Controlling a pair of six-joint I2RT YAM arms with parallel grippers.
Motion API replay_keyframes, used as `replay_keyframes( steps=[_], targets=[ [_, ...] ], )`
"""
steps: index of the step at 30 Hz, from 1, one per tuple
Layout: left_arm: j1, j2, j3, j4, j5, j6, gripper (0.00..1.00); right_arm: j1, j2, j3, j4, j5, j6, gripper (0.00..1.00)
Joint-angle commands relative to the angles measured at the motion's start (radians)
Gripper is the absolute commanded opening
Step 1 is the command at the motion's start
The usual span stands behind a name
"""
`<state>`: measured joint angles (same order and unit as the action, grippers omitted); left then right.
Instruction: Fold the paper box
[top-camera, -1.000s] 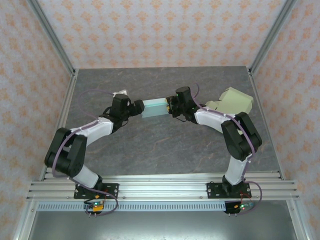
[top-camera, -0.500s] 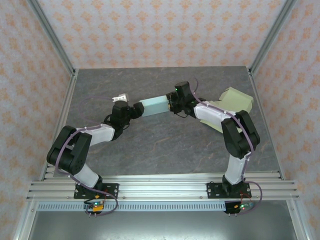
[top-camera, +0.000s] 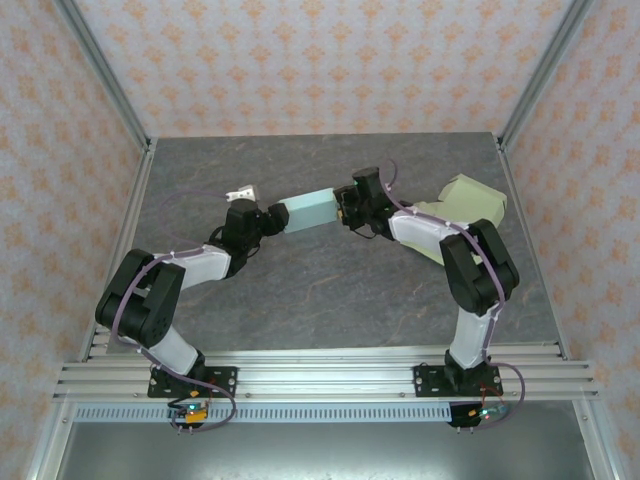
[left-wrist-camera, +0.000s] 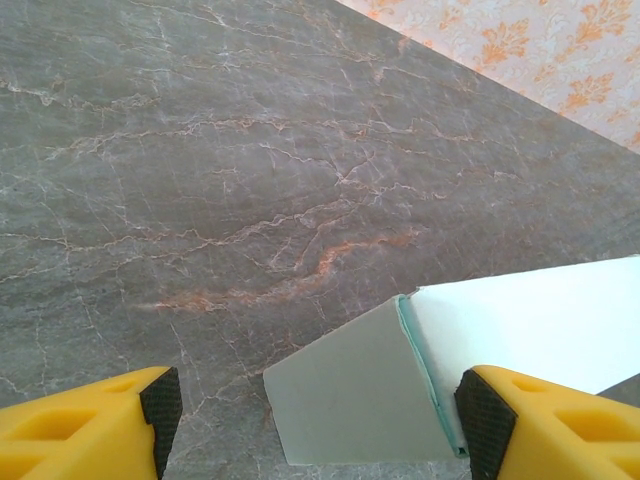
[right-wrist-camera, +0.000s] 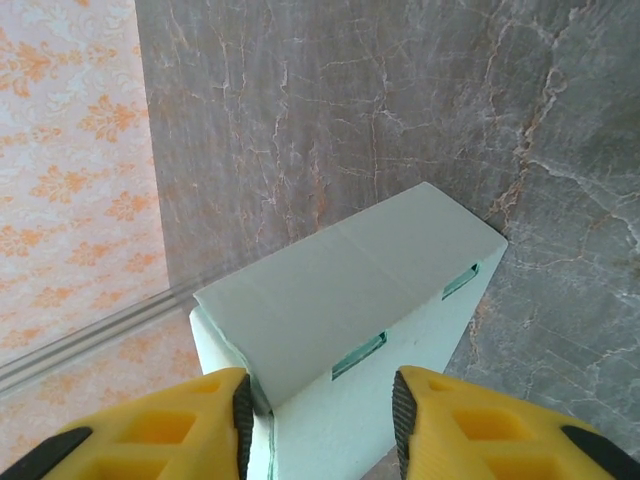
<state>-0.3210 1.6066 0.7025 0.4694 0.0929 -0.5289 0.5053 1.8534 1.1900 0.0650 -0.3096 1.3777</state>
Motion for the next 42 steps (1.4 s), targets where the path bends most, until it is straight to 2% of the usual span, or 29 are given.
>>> replay_keyframes(
  steps=[1,6,10,13,15,16,17,22,26,30,35,38,42],
  targets=[
    [-0.004,0.063,-0.019,-0.207,-0.030,0.049,0.75,0.003,-0.034,0.051,-0.191,0.054,-0.092,0.42],
    [-0.005,0.064,-0.018,-0.210,-0.028,0.050,0.75,0.003,-0.038,0.157,-0.209,0.029,-0.112,0.44],
    [-0.005,0.077,-0.015,-0.202,-0.027,0.065,0.75,0.005,0.023,0.172,-0.248,-0.006,-0.111,0.57],
    [-0.012,0.068,-0.021,-0.186,-0.022,0.070,0.75,0.024,0.024,0.156,-0.270,-0.017,-0.054,0.72],
    [-0.026,0.064,-0.024,-0.180,-0.024,0.085,0.75,0.037,0.025,0.172,-0.288,-0.026,-0.020,0.93],
    [-0.033,0.065,-0.023,-0.181,-0.023,0.092,0.75,0.042,0.034,0.187,-0.288,-0.037,-0.004,0.98],
    [-0.037,0.068,-0.021,-0.181,-0.021,0.097,0.75,0.047,0.051,0.208,-0.284,-0.050,0.010,0.99],
    [-0.047,0.062,-0.023,-0.179,-0.016,0.103,0.75,0.063,0.178,0.347,-0.329,-0.081,0.044,1.00],
    [-0.050,0.053,-0.025,-0.175,-0.010,0.113,0.75,0.068,0.246,0.379,-0.334,-0.071,0.072,0.94],
    [-0.052,0.009,-0.023,-0.199,-0.013,0.108,0.78,0.068,0.227,0.363,-0.341,-0.041,0.059,0.82],
    [-0.042,-0.139,0.030,-0.273,-0.020,0.134,0.83,0.058,0.161,0.289,-0.304,-0.007,0.063,0.70],
    [-0.038,-0.237,0.067,-0.326,-0.063,0.126,0.87,0.044,0.144,0.235,-0.222,-0.009,0.081,0.54],
    [0.000,-0.320,0.089,-0.366,-0.073,0.120,0.88,0.028,0.137,0.194,-0.163,-0.020,0.112,0.52]
  ],
)
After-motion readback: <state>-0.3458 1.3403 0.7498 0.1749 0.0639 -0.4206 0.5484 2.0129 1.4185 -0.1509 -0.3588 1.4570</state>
